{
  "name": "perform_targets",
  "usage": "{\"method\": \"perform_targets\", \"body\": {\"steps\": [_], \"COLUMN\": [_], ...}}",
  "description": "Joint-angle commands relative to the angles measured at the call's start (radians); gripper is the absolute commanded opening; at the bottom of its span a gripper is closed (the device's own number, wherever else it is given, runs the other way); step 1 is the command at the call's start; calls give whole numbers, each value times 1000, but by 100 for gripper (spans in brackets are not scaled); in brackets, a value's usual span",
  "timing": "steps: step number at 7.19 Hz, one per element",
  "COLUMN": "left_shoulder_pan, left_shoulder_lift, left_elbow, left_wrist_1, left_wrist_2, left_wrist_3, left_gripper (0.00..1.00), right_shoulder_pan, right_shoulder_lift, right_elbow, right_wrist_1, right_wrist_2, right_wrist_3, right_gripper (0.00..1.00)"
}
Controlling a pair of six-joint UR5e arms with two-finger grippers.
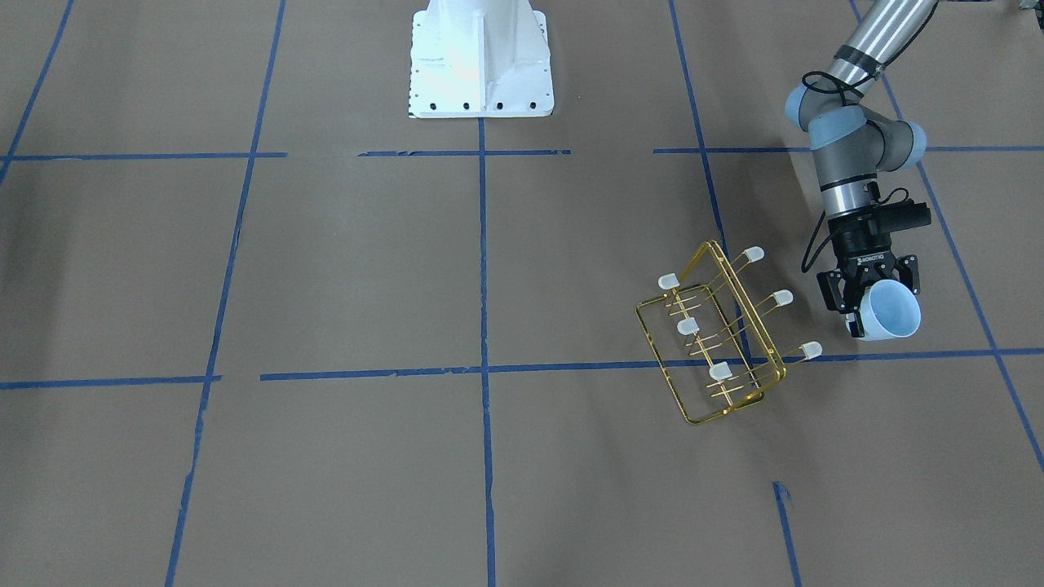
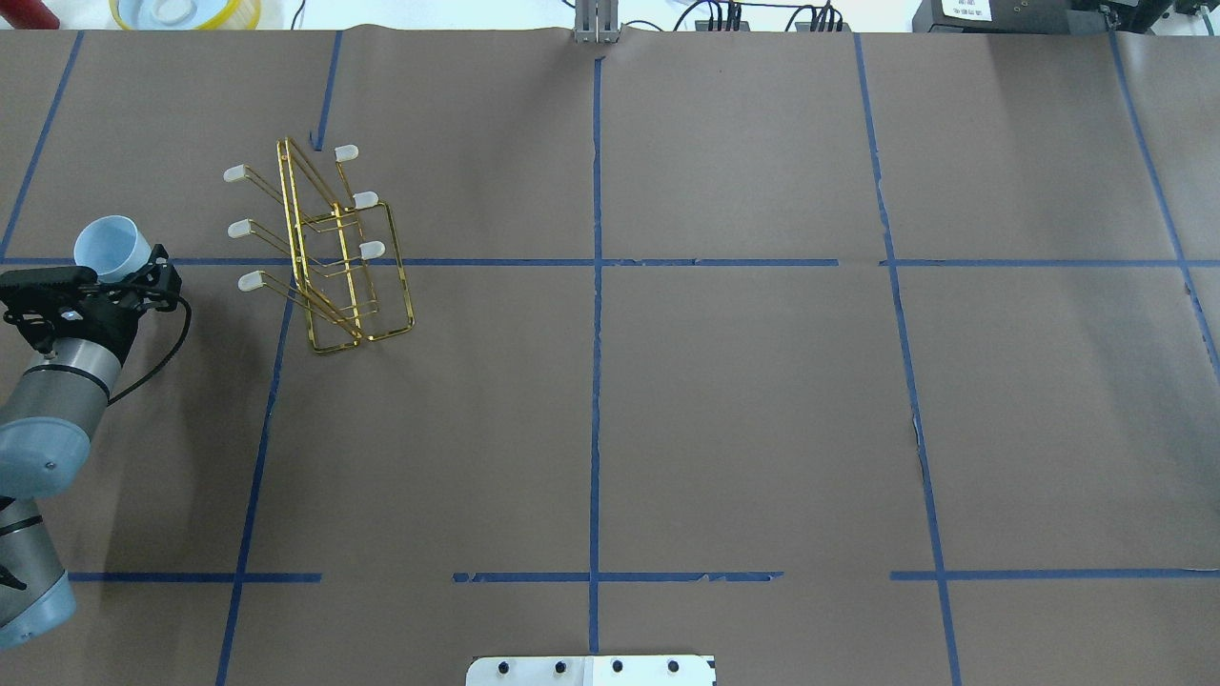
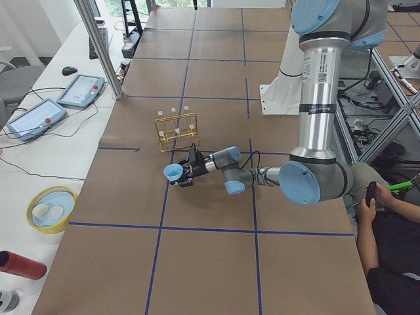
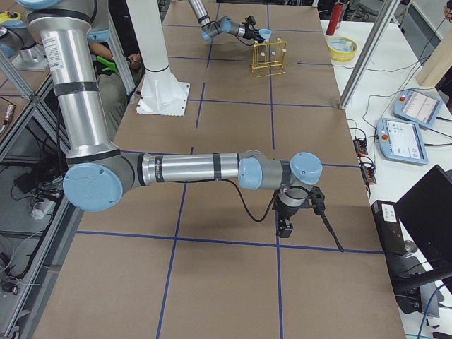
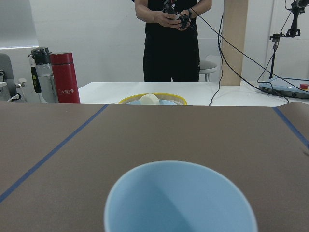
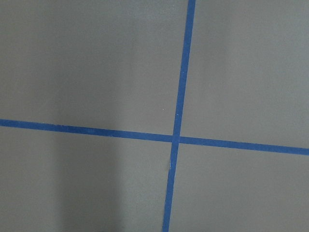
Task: Hang cup on cup holder
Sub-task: 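Tilt the held cup sideways with the left gripper, mouth toward the rack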
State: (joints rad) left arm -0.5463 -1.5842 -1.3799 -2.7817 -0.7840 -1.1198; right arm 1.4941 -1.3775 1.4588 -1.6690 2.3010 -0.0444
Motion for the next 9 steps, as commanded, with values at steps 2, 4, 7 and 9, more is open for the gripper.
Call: {"method": "perform_targets", "body": {"steps": [2, 4, 7, 9], "left_shoulder_pan": [-41, -44, -75, -66], "left_shoulder_lift": [39, 105, 154, 151], "left_elbow": [-148, -236, -372, -389], "left_wrist_1": [60, 79, 100, 102], "left_wrist_2": [-14, -9, 17, 78], "left_wrist_3": [399, 545, 1046, 1261], "left_gripper": [0, 0, 0, 0], "right_shoulder_pan": [0, 0, 0, 0], "right_shoulder_lift": [0, 0, 0, 0], "right_elbow": [0, 0, 0, 0], "right_wrist_1": [0, 0, 0, 0], "right_wrist_2": [0, 0, 0, 0], "right_wrist_3": [0, 0, 1, 0], "right_gripper": [100, 100, 100, 100]}}
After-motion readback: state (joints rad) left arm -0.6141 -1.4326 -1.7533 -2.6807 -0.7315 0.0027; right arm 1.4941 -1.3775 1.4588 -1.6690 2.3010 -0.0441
